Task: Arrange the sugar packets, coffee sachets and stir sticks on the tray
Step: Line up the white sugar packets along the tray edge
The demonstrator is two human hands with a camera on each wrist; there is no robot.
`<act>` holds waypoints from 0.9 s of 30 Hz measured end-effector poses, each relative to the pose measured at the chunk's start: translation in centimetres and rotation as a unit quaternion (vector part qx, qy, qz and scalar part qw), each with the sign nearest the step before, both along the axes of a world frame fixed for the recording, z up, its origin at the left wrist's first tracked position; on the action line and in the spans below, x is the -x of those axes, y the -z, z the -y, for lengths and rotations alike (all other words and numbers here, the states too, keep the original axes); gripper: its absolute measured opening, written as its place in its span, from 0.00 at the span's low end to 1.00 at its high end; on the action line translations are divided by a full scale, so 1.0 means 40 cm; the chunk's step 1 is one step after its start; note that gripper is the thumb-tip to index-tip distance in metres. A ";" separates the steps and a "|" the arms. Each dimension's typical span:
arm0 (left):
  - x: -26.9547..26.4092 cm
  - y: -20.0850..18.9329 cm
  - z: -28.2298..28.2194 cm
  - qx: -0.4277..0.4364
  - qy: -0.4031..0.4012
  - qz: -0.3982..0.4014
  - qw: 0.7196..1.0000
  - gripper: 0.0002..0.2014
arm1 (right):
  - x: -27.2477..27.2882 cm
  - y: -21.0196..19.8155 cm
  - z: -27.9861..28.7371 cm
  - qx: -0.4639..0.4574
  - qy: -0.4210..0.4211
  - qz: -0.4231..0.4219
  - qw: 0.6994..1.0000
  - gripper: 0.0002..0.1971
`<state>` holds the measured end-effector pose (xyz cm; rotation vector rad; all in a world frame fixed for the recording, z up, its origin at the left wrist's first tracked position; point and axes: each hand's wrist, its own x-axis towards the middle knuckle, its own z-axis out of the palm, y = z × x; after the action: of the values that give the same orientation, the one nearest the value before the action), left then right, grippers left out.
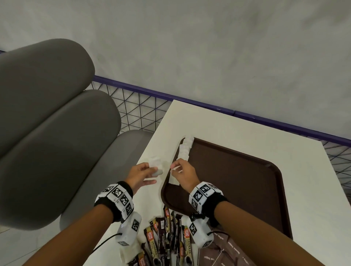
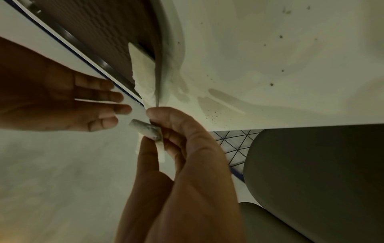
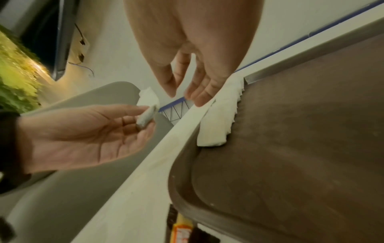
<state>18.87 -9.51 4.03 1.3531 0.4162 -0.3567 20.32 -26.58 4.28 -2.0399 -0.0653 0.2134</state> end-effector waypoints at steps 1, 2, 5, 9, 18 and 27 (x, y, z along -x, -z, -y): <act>0.005 -0.003 0.005 -0.001 0.007 0.000 1.000 0.10 | 0.003 -0.009 -0.004 -0.027 -0.014 -0.005 1.000 0.08; 0.009 -0.003 0.010 -0.001 0.015 0.001 1.000 0.09 | 0.005 -0.018 -0.008 -0.045 -0.029 -0.011 0.999 0.08; 0.020 -0.011 0.021 0.004 0.043 0.006 0.999 0.06 | 0.011 -0.035 -0.019 -0.067 -0.062 -0.028 0.995 0.08; 0.026 -0.012 0.030 0.010 0.054 0.005 0.999 0.03 | 0.020 -0.022 -0.019 -0.035 -0.026 -0.014 0.999 0.10; 0.058 0.026 -0.035 -0.032 0.046 -0.016 0.998 0.13 | 0.031 0.058 0.047 0.069 0.039 -0.041 0.996 0.13; 0.083 0.053 -0.100 -0.074 0.056 -0.027 0.995 0.09 | 0.030 0.096 0.011 0.145 0.015 -0.049 0.988 0.13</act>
<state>15.54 -5.52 1.89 1.5172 0.4179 -0.4636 19.13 -27.03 0.44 -2.3155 0.0620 0.3179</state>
